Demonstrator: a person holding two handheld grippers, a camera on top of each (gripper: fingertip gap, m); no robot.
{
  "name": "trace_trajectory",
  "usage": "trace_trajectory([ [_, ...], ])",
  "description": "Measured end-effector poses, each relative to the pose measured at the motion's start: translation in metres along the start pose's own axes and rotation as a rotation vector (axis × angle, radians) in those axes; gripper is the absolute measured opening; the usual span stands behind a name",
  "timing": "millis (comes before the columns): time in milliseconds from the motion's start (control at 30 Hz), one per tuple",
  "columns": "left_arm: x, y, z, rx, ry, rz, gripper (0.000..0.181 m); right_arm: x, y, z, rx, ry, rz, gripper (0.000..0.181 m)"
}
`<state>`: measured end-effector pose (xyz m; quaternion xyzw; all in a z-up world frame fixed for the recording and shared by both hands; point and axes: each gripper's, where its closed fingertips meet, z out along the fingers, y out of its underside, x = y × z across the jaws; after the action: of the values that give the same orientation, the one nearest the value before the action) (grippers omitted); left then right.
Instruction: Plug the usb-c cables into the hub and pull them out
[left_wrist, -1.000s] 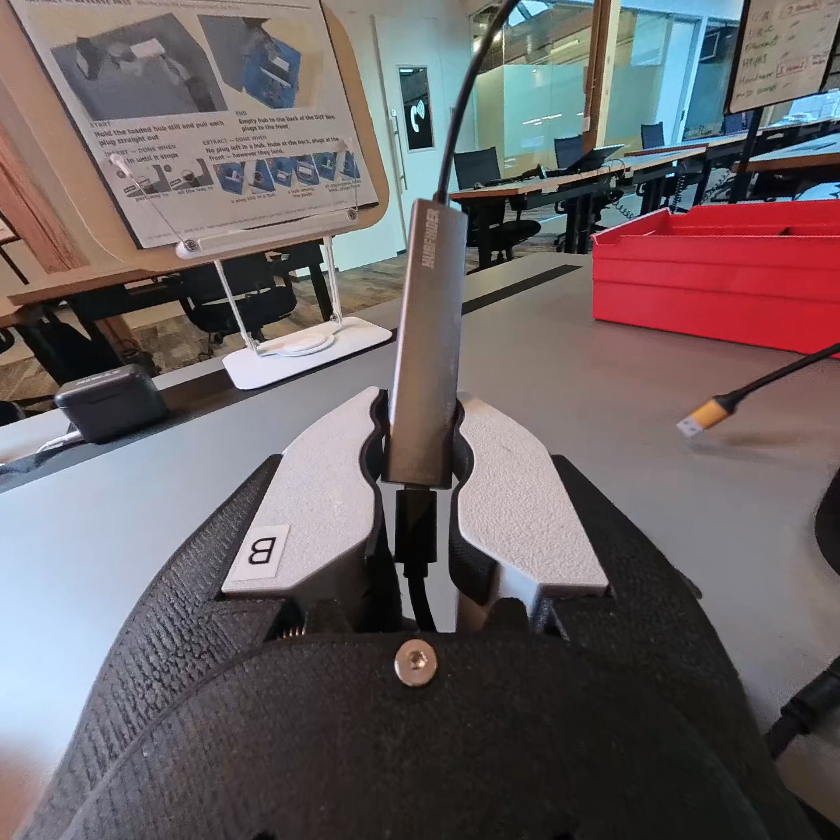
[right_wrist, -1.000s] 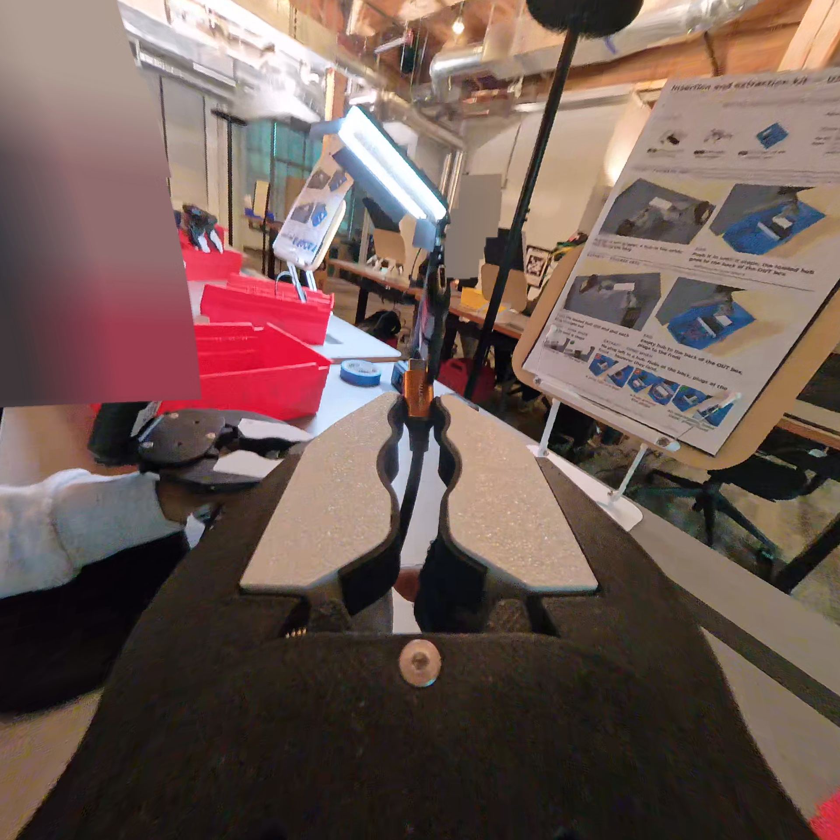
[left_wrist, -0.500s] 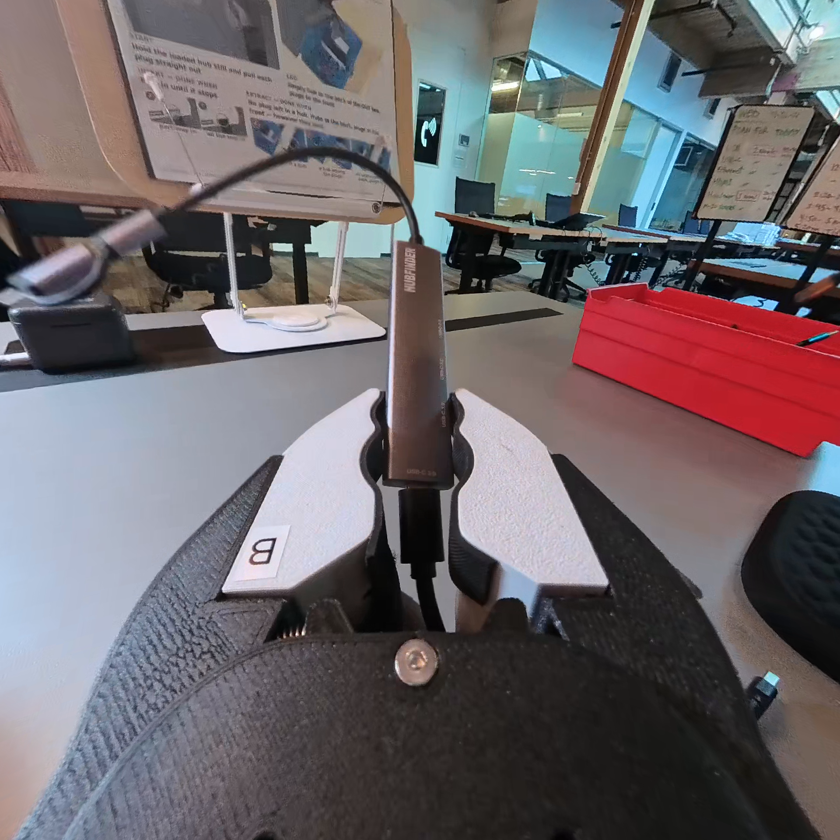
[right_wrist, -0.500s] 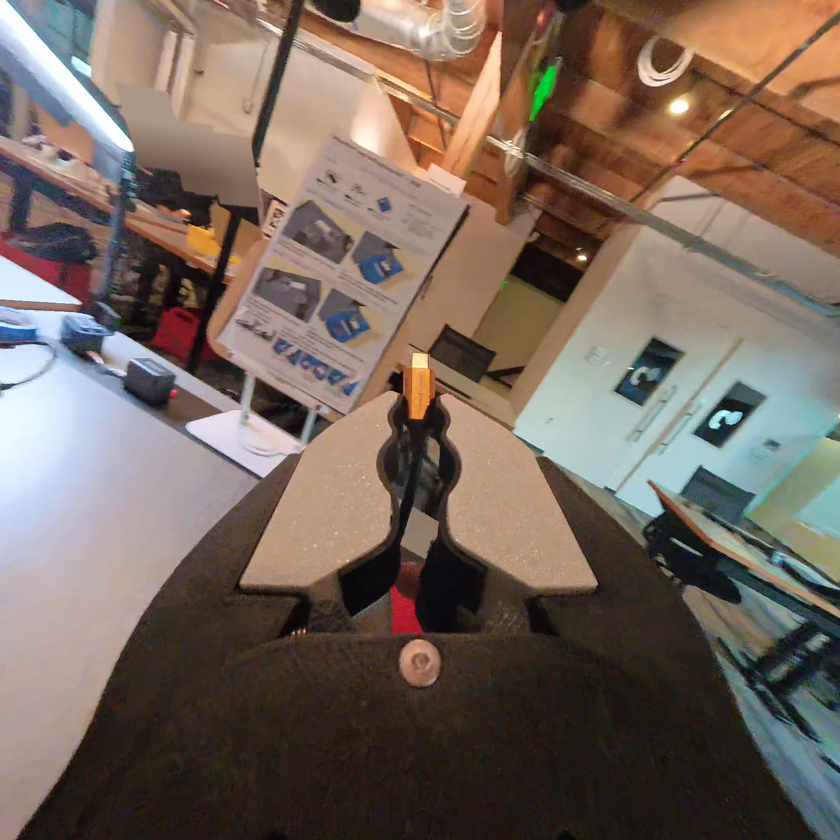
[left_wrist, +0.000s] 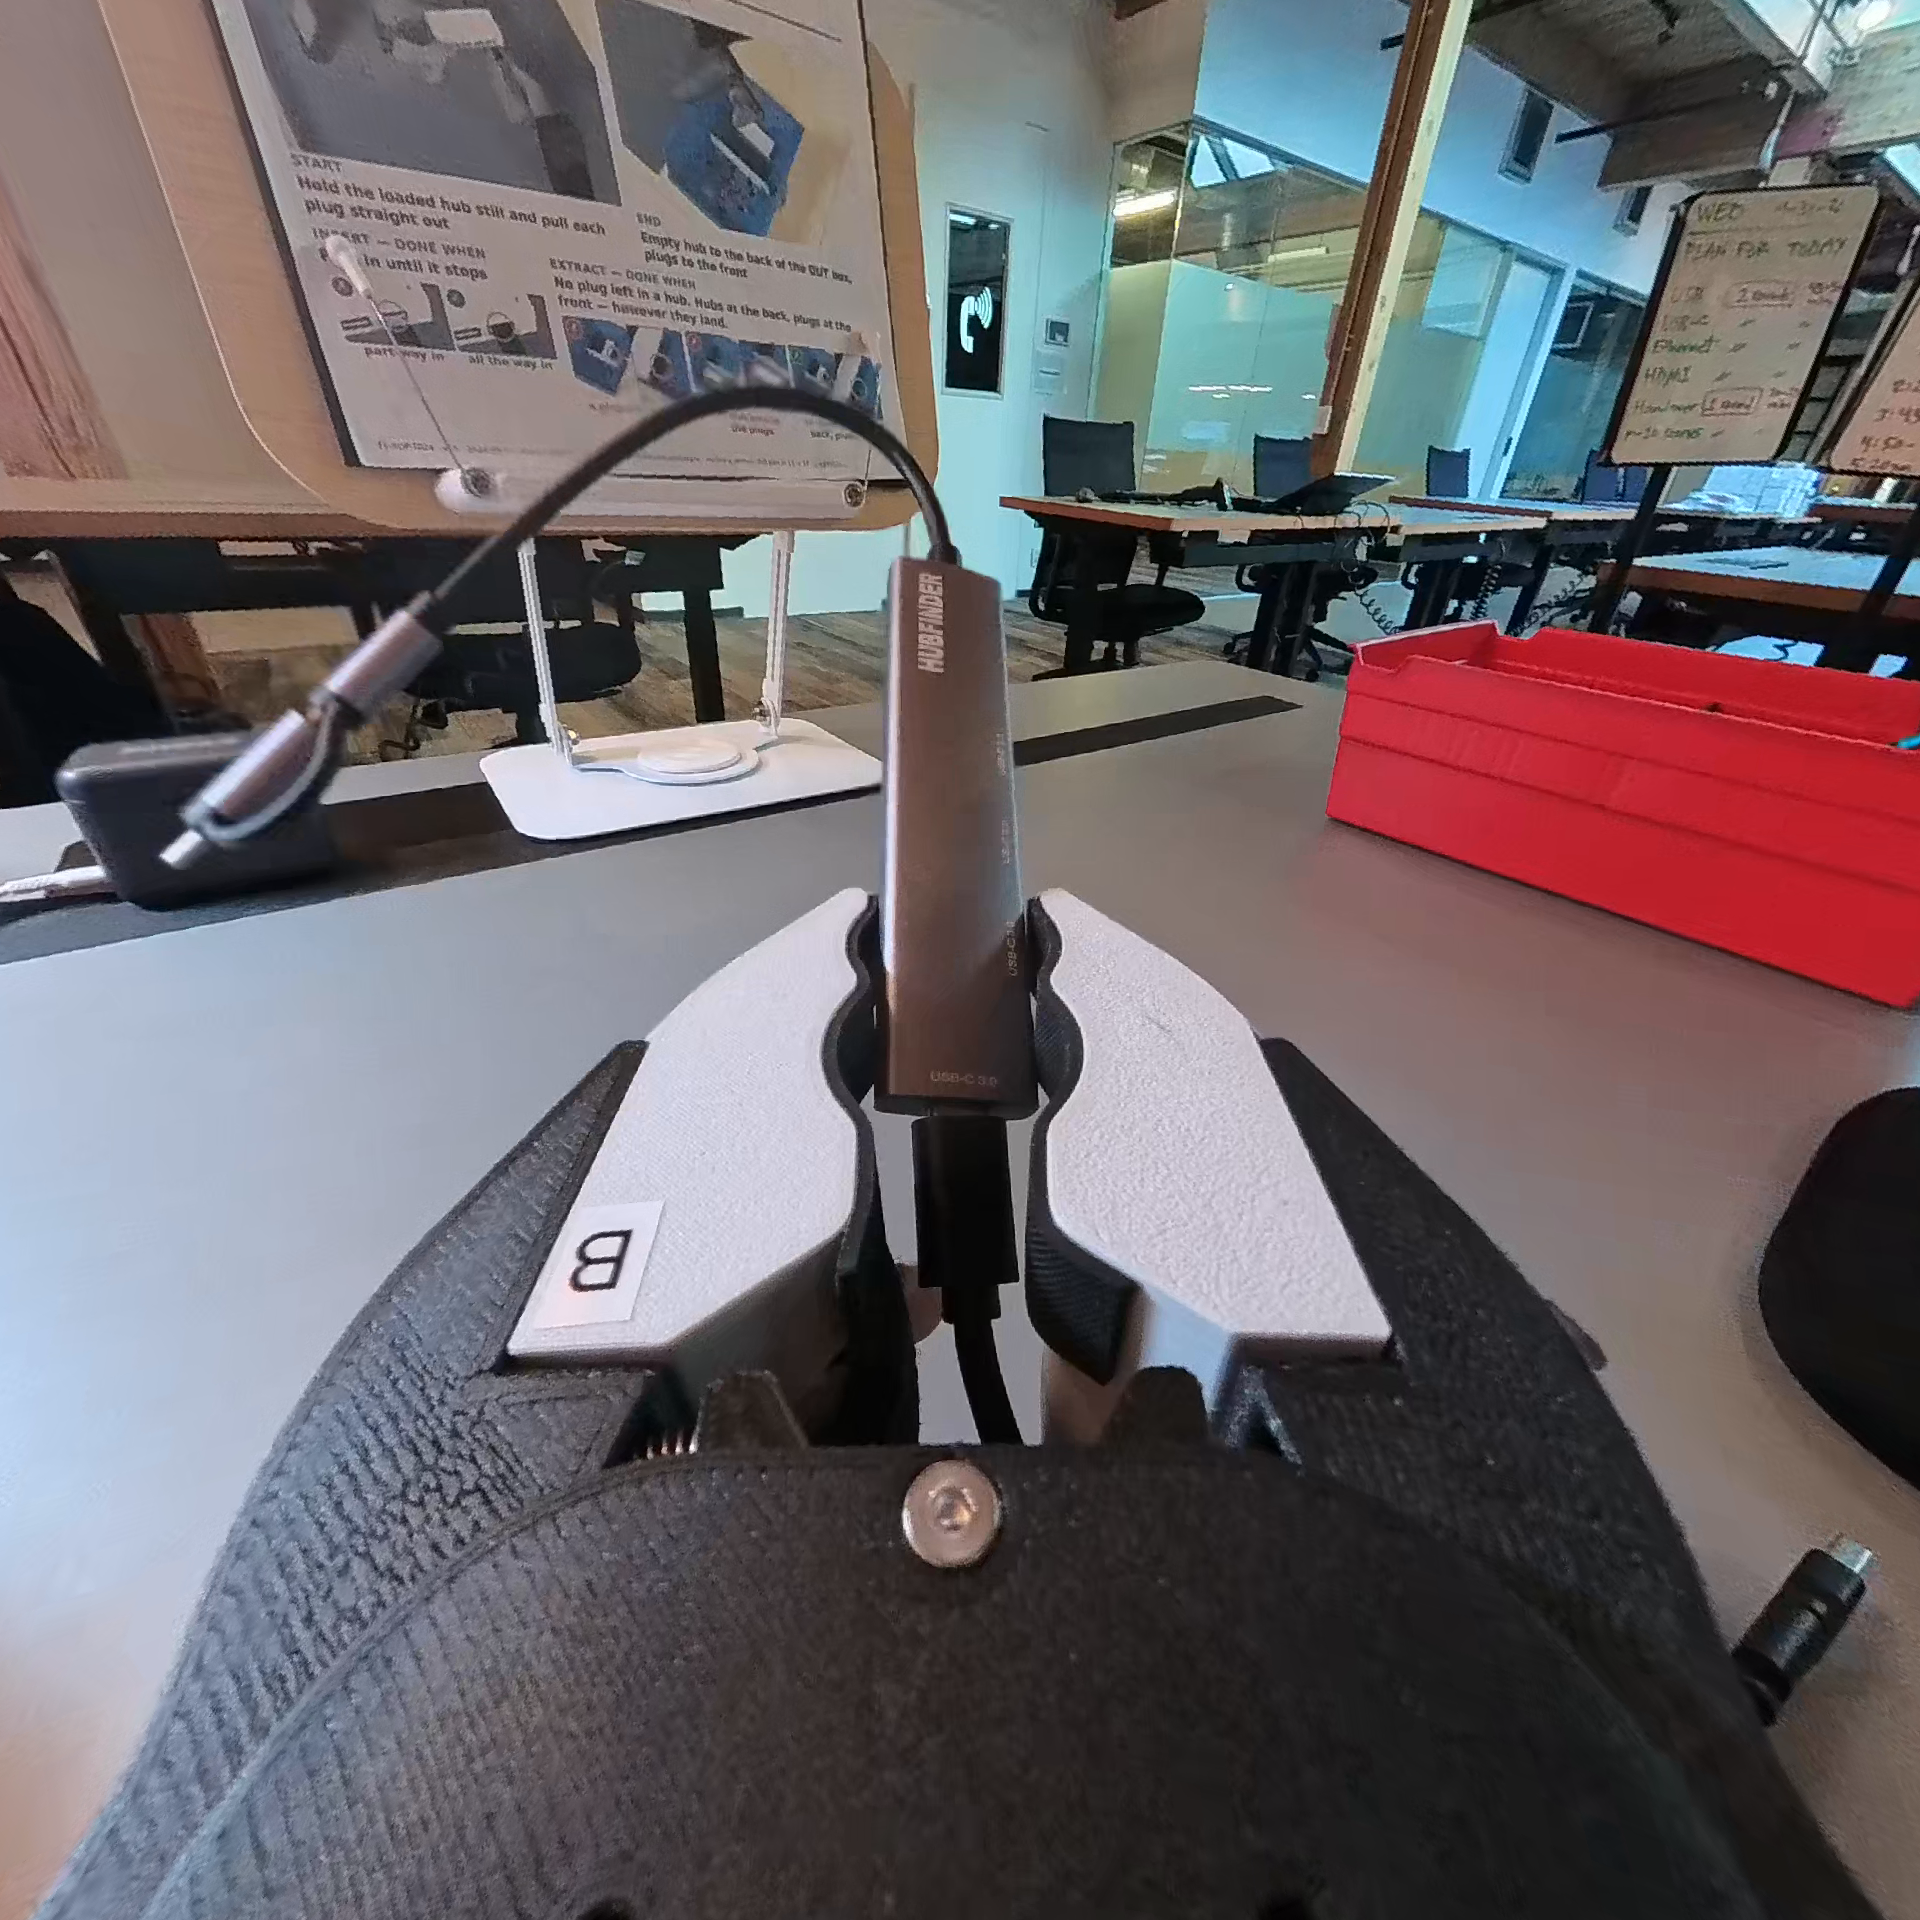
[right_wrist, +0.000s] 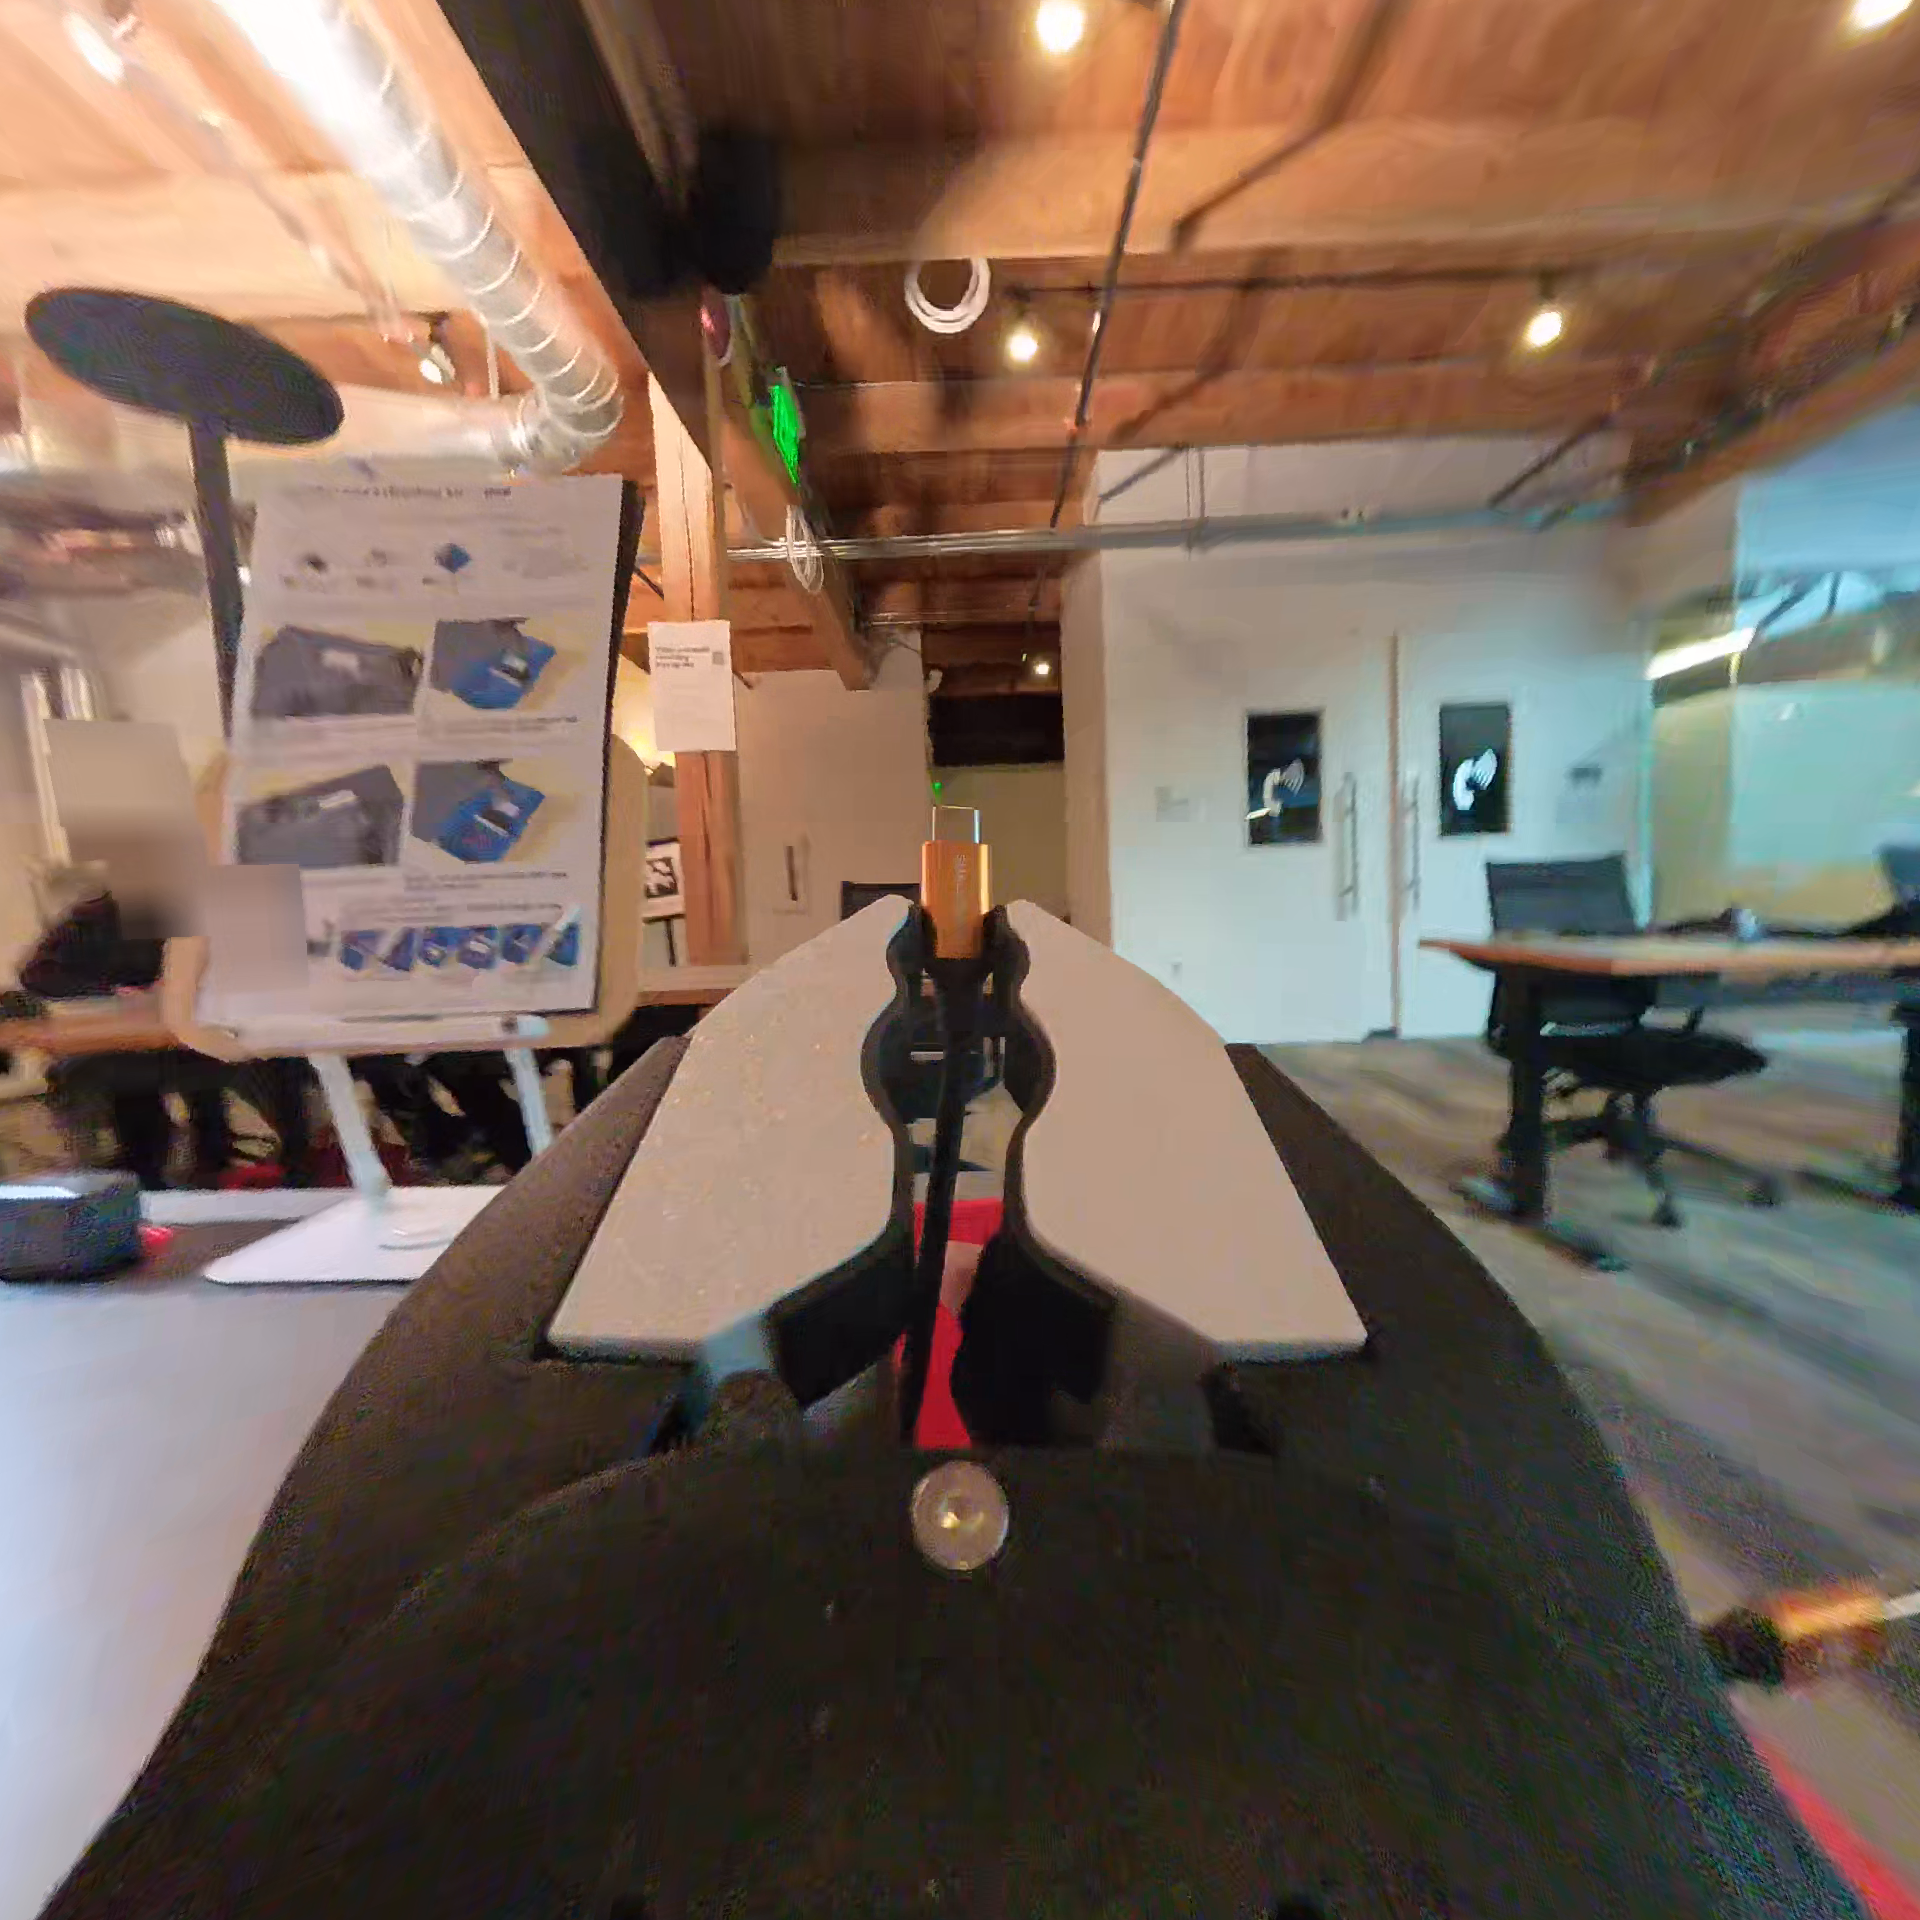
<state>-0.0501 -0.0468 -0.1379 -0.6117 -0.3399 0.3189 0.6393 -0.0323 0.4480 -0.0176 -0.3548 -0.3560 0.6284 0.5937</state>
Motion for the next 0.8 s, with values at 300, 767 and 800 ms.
trace_trajectory([
  [300, 0.004, 0.001, 0.002, -0.013, 0.011, 0.039, 0.025, -0.013, 0.039, -0.015, -0.16, 0.029, 0.364, 0.012],
  [767, 0.005, 0.001, 0.002, -0.018, 0.006, 0.069, 0.025, 0.01, 0.086, -0.073, -0.876, -0.005, -0.157, 0.028],
  [800, 0.005, 0.001, 0.001, -0.019, 0.003, 0.072, 0.025, 0.003, 0.086, -0.079, -0.935, -0.079, -0.142, 0.029],
])
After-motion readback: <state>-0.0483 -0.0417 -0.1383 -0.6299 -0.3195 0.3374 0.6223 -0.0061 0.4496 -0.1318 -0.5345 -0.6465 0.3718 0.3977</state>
